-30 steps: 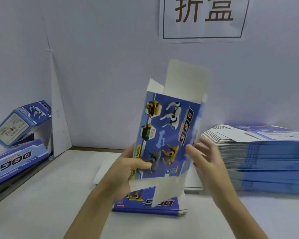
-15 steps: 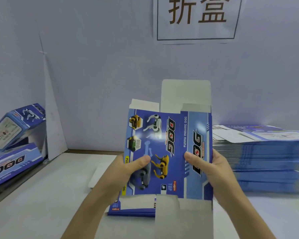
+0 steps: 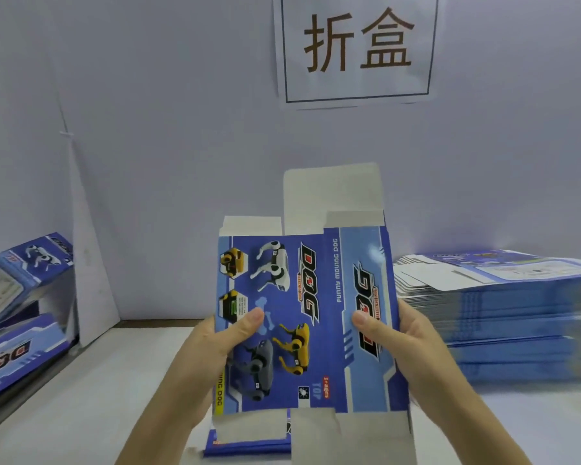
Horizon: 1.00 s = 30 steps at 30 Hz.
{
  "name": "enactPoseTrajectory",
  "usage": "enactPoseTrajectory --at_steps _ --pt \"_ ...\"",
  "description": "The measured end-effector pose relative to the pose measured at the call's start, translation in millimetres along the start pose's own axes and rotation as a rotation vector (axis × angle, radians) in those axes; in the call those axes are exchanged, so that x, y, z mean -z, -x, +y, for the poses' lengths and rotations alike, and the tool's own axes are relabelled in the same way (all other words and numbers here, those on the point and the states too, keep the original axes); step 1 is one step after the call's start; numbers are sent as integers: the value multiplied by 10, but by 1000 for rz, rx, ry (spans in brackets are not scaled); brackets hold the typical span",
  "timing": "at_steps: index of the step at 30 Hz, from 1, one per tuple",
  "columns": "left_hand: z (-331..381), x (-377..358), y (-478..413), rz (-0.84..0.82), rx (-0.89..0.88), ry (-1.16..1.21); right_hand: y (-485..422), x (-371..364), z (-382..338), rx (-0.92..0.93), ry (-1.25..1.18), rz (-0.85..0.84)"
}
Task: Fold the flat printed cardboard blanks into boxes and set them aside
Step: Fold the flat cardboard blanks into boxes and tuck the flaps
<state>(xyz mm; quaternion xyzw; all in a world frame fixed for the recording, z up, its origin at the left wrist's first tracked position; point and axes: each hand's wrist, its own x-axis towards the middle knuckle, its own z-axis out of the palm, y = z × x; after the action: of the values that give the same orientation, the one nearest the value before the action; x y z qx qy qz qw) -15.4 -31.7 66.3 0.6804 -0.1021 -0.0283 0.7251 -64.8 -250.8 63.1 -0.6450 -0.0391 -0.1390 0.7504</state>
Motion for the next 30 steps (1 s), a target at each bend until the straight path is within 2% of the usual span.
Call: enactPoseTrajectory --at_steps 3,6,7,9,11,12,13,15,17,19,21,23,25,27,29,30 --pt "-11 -24 16 74 -17 -135 28 -28 -10 72 -22 -2" --pt "6 -123 62 286 -231 -387 40 -76 -9 216 17 47" --pt "26 -165 101 382 -354 -481 48 -90 -12 293 100 80" --pt "54 -226 159 537 -712 -724 53 -91 11 489 347 178" --pt "66 -295 215 633 -1054 -863 32 -66 74 717 694 324" --pt "76 -342 245 660 -1153 -904 27 -73 87 828 875 379" --pt "73 -389 268 683 -1205 -961 28 -97 96 917 1010 410" --pt "39 -473 291 689 -1191 -1178 50 -160 151 1034 1151 374" --pt "-38 -488 273 586 -1106 -1390 68 -206 211 1098 1224 290" --pt "-73 -407 226 515 -1038 -1435 65 -244 269 1127 1290 288" --pt "-58 -296 197 520 -986 -1359 47 -243 261 1169 1291 378" --pt "-31 -172 173 573 -951 -1206 36 -228 190 1186 1171 483" --pt "50 -93 189 589 -793 -917 45 -209 67 1124 1007 572" --pt "136 -67 205 466 -582 -462 59 -165 -10 942 822 595" --pt "181 -83 210 265 -397 -43 66 -121 -56 658 571 455" --pt "176 -94 198 150 -302 99 80 -114 -89 521 409 329"
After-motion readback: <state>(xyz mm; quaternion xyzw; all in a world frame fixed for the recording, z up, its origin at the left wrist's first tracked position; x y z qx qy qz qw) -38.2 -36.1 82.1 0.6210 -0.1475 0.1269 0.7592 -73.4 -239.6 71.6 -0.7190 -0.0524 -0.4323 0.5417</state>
